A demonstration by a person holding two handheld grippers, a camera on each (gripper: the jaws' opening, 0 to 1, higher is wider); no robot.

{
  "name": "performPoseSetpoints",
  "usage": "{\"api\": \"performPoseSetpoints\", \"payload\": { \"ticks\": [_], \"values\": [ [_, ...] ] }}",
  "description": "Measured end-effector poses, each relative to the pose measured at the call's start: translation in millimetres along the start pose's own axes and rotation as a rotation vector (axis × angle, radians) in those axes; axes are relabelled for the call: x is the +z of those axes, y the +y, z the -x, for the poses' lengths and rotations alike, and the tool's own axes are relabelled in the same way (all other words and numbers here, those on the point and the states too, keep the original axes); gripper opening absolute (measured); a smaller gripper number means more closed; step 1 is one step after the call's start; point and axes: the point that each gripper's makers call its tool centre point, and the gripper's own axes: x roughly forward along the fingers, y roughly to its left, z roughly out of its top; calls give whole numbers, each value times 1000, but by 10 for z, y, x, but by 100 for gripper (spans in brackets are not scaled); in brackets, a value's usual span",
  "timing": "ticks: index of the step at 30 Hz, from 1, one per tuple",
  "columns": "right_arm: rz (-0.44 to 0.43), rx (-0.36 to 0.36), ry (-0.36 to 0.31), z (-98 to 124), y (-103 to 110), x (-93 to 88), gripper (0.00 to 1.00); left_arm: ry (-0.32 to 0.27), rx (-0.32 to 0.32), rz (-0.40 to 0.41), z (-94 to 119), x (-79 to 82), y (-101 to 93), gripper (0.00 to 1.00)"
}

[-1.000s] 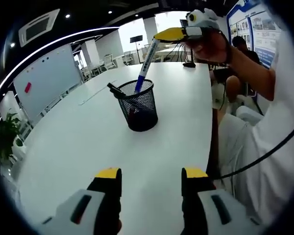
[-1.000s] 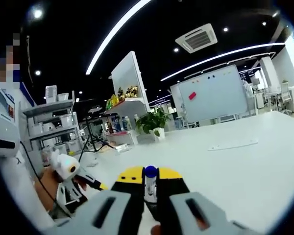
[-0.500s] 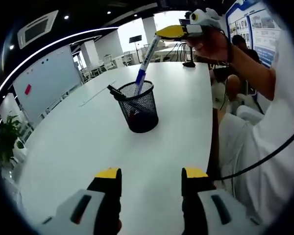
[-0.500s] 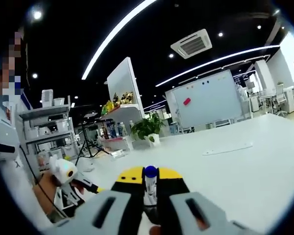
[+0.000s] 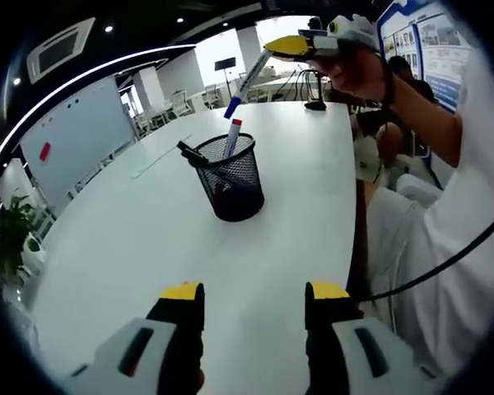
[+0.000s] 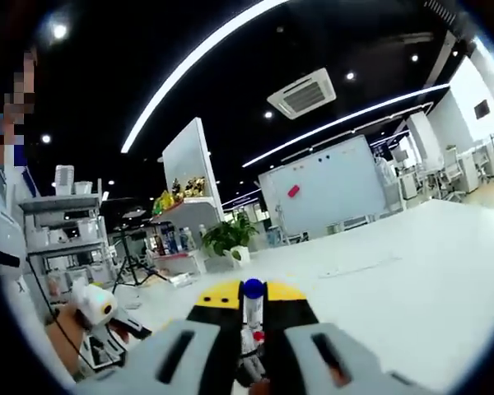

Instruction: Pick up the whiteboard markers from the pen holder and place them facing the whiteboard neatly

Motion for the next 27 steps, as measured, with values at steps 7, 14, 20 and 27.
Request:
{"api": "performPoseSetpoints", "payload": {
  "ticks": [7,14,20,27],
  "values": [
    [128,-84,-23,47,-86,17,7,5,-2,-2,-2,-20,-11,51],
    [267,-179,-31,100,-168,-46,8,13,2,-2,7,-44,2,51],
    [259,-225,-39,151,-240,-127,8,11,10,2,19,-39,19,51],
    [347,-326,-46,229,-331,-424,8,19,-1,-9,-6,-62,-28,51]
  ]
}}
